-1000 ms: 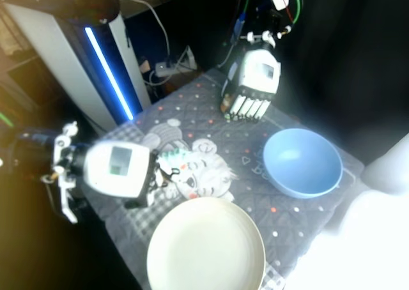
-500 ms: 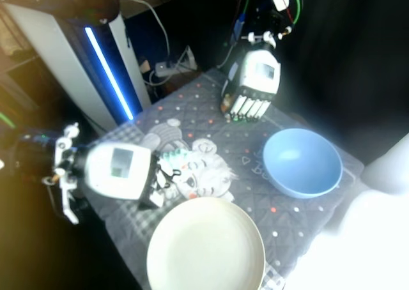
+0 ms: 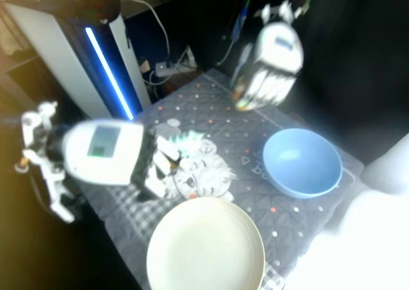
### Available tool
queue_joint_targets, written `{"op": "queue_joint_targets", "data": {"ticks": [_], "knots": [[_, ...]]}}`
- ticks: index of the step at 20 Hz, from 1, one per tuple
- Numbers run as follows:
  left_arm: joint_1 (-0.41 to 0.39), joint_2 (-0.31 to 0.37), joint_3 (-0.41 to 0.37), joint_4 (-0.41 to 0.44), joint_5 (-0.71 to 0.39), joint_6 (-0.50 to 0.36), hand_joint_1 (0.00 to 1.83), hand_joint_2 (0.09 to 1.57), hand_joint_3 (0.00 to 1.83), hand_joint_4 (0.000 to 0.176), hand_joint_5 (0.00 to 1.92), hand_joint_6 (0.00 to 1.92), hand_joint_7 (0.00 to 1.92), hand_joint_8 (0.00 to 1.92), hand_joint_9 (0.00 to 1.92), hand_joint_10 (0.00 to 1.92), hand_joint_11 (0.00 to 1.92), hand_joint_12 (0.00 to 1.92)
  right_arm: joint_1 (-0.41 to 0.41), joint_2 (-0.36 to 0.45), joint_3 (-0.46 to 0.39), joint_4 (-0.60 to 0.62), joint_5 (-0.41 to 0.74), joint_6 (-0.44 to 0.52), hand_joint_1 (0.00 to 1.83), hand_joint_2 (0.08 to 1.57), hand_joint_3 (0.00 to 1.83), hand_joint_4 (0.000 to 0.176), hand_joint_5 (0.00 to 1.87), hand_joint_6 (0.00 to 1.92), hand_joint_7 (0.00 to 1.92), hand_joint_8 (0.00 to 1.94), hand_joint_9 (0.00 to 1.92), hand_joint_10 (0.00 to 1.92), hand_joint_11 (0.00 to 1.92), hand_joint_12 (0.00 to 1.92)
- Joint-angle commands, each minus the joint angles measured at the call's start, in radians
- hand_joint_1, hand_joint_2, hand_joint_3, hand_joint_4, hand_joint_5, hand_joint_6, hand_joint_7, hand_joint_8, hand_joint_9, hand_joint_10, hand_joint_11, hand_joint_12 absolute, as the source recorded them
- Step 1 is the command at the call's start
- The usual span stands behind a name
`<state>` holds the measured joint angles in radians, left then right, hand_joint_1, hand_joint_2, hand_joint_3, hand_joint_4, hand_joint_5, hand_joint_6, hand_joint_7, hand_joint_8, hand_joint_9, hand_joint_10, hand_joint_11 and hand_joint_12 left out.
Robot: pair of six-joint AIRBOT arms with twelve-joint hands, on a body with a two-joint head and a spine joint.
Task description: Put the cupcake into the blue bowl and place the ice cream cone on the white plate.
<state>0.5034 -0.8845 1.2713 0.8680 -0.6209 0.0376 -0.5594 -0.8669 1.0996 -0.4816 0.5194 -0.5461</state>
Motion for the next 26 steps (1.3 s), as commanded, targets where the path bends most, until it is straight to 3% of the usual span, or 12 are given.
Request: {"op": "queue_joint_targets", "data": {"ticks": [1,3,6,9,10,11,13,16,17,18,22,26], "knots": [[-0.010,-0.004,-0.005,-0.023,-0.073,-0.003,1.40,1.03,0.00,0.000,1.06,0.86,1.20,0.47,1.11,0.90,0.91,1.00,0.022,0.000,0.003,0.027,0.102,-0.002,1.28,1.08,0.00,0.000,0.91,0.91,1.20,0.80,1.55,0.06,1.17,1.12],[-0.038,0.003,-0.004,-0.023,-0.074,0.004,1.40,1.04,0.00,0.000,1.04,0.91,1.22,0.45,1.09,0.91,0.89,0.98,0.048,0.001,0.001,0.027,0.106,-0.015,1.29,1.07,0.00,0.000,0.94,0.90,1.24,0.71,1.53,0.04,1.16,1.02],[-0.086,0.004,0.000,-0.023,-0.066,0.026,1.40,1.04,0.00,0.000,1.02,0.96,1.22,0.38,1.12,0.87,0.94,0.88,0.078,0.003,0.001,0.040,0.106,-0.047,1.27,1.10,0.00,0.000,0.88,1.04,1.18,0.77,1.50,0.02,1.14,0.98],[-0.135,-0.002,0.012,-0.023,-0.048,0.045,1.39,1.04,0.00,0.000,1.03,0.93,1.20,0.51,1.05,0.93,0.87,0.91,0.100,0.007,0.002,0.058,0.106,-0.080,1.25,1.11,0.00,0.000,0.86,1.10,1.13,0.83,1.46,0.00,1.07,0.95],[-0.147,-0.006,0.018,-0.023,-0.044,0.046,1.39,1.05,0.00,0.000,1.02,0.96,1.17,0.57,1.05,0.93,0.89,0.91,0.107,0.007,0.003,0.061,0.105,-0.088,1.25,1.11,0.00,0.000,0.87,1.08,1.13,0.82,1.45,0.00,1.07,0.93],[-0.156,-0.010,0.025,-0.024,-0.042,0.046,1.39,1.03,0.00,0.000,1.08,0.84,1.22,0.47,1.11,0.89,0.92,0.94,0.112,0.007,0.004,0.064,0.105,-0.095,1.27,1.09,0.00,0.000,0.91,0.98,1.20,0.74,1.48,0.01,1.10,0.92],[-0.188,-0.023,0.041,-0.023,-0.029,0.047,1.40,1.04,0.00,0.000,1.04,0.85,1.20,0.52,1.10,0.92,0.94,0.97,0.120,0.006,0.011,0.083,0.105,-0.114,1.28,1.07,0.00,0.000,0.94,0.91,1.22,0.73,1.51,0.02,1.14,0.93],[-0.237,-0.044,0.065,-0.009,0.008,0.052,1.40,1.03,0.00,0.000,1.04,0.79,1.22,0.51,1.12,0.91,0.96,1.00,0.129,0.006,0.030,0.105,0.104,-0.129,1.28,1.08,0.00,0.000,0.92,0.95,1.24,0.67,1.52,0.02,1.19,0.89],[-0.253,-0.051,0.071,0.004,0.023,0.052,1.40,1.03,0.00,0.000,1.04,0.76,1.23,0.50,1.13,0.89,0.98,0.95,0.132,0.003,0.040,0.110,0.104,-0.129,1.28,1.08,0.00,0.000,0.91,0.95,1.23,0.70,1.54,0.02,1.21,0.88],[-0.268,-0.058,0.078,0.016,0.040,0.052,1.40,1.02,0.00,0.000,1.06,0.74,1.28,0.38,1.16,0.88,1.02,0.94,0.135,-0.001,0.048,0.115,0.102,-0.130,1.28,1.07,0.00,0.000,0.94,0.90,1.24,0.70,1.54,0.01,1.21,0.88],[-0.299,-0.092,0.114,0.021,0.076,0.052,1.40,1.02,0.00,0.000,1.02,0.80,1.21,0.48,1.24,0.75,1.14,0.77,0.162,-0.025,0.084,0.125,0.078,-0.138,1.29,1.06,0.00,0.000,0.96,0.87,1.28,0.61,1.55,0.01,1.26,0.85],[-0.317,-0.151,0.172,0.021,0.124,0.050,1.41,1.01,0.00,0.000,1.11,0.67,1.26,0.42,1.19,0.80,0.97,0.96,0.201,-0.058,0.133,0.127,0.035,-0.145,1.28,1.07,0.00,0.000,0.93,0.93,1.26,0.64,1.50,0.00,1.24,0.67]]}}
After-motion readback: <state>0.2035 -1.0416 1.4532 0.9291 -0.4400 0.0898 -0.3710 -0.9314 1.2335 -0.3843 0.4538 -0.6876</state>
